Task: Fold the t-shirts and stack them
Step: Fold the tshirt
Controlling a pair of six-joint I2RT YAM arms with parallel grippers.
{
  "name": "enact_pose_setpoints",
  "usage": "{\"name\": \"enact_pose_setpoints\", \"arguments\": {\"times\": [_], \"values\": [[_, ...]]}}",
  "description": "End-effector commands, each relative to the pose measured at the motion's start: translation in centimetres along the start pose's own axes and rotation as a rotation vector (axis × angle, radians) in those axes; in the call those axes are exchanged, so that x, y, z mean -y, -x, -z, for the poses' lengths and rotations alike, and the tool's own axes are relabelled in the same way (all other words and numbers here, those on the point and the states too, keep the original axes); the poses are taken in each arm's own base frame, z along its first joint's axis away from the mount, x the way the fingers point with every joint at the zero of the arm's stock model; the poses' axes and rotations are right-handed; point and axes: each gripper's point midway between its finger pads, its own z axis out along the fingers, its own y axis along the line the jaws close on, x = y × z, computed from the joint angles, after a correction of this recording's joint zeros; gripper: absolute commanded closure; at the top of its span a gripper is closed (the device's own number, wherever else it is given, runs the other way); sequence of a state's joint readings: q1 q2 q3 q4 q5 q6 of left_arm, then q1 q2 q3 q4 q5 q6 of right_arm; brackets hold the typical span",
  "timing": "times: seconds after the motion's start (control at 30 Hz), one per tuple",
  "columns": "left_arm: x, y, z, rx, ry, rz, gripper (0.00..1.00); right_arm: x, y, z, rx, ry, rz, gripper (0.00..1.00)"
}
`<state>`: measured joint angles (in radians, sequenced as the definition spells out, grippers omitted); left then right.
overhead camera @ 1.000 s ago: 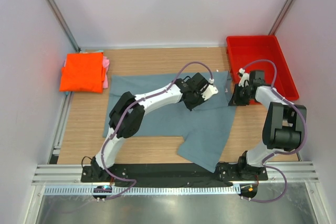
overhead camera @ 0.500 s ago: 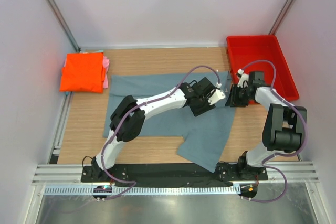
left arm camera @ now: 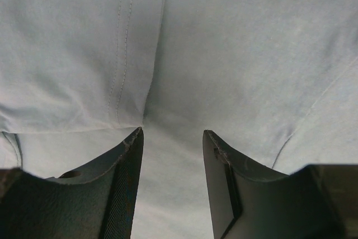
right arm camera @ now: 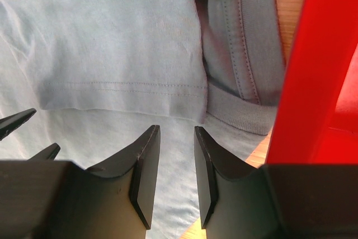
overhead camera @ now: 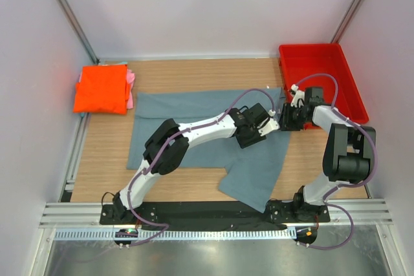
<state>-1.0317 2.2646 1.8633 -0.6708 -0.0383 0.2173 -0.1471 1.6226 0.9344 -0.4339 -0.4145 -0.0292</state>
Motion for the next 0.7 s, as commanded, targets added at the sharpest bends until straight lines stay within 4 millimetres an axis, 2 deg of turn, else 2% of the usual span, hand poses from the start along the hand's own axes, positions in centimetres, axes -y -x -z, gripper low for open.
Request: {"name": "enact_pose_setpoints", "arguments": {"times": [0.0, 0.23, 0.67], "values": [[-1.0, 1.6, 0.7, 0.045, 0.032, -0.006, 0.52, 1.9, 1.1, 0.0, 0.027, -0.086, -0.015, 0.63], [-1.0, 1.9, 0.6, 0.053, 0.028, -0.005, 0.55, 3.1, 1.2, 0.0, 0.029, -0.158, -0.020, 0.63], [-1.7, 1.9, 0.7, 0.065, 0.025, 0.018, 0.57, 3.6, 1.5, -1.0, 0.021, -0.198, -0.007, 0.63]]}}
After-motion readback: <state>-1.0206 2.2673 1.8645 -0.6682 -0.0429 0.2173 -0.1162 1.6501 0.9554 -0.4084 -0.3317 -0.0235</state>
